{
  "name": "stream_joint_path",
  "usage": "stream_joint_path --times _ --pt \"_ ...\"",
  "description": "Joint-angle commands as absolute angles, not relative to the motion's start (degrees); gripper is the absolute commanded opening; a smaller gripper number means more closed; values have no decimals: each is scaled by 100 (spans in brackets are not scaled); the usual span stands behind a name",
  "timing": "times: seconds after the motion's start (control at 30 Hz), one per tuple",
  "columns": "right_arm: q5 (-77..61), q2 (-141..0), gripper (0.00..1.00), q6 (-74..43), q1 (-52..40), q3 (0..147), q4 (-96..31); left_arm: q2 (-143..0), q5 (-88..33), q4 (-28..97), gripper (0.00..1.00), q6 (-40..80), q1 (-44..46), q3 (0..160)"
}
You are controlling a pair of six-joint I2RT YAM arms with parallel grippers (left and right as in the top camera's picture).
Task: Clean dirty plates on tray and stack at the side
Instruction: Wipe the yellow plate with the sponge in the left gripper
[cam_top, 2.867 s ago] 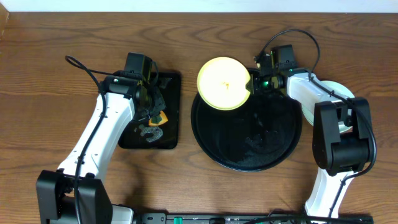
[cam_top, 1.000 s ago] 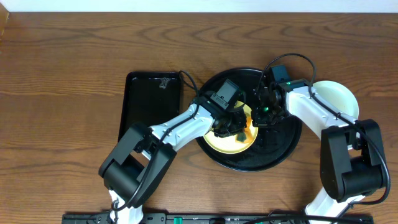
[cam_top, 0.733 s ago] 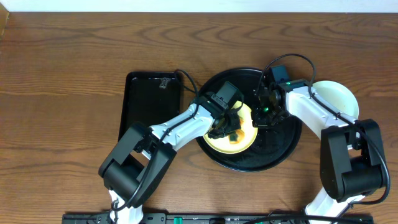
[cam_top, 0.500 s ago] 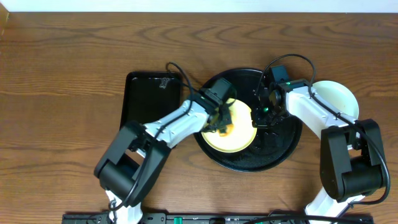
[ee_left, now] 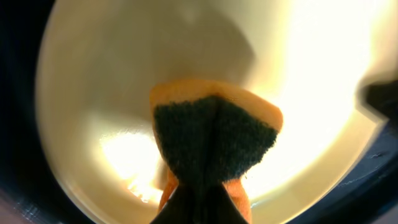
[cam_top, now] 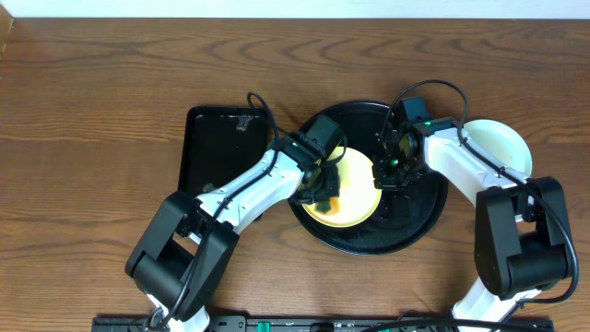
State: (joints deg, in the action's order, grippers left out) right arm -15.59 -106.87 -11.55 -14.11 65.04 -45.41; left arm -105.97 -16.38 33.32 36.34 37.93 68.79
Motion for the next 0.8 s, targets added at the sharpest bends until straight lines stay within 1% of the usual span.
stream_joint_path --times 0.0,0.13,0.27,0.47,0.53,0.67,0.7,0.77 --pt "-1481 -10709 1 -1197 -1420 6493 -4611 -10525 -1734 2969 7 3651 3778 6860" --pt "-1481 -10709 1 -1197 -1420 6493 -4611 -10624 -1728 2683 8 3931 3876 6858" --pt "-1479 -10709 1 -1197 -1417 6493 -4606 -10820 -1693 2672 8 4152 4040 6829" --pt "-1479 -10709 1 -1194 -1417 6490 -4606 -11004 -1601 3020 7 4187 4219 6768" --pt "-1479 -10709 1 -1197 -1417 6493 -4606 -11006 -1109 3304 8 4160 4200 6768" --pt "-1479 -10709 1 -1197 -1417 6493 -4587 -10971 333 3715 8 4125 3948 6772" --pt "-1479 -10709 1 -1197 -1417 6493 -4587 -10940 550 3721 7 3999 3820 6783" --pt "-1479 -10709 1 -1197 -1417 6493 -4589 -10864 572 3723 7 3776 3645 6825"
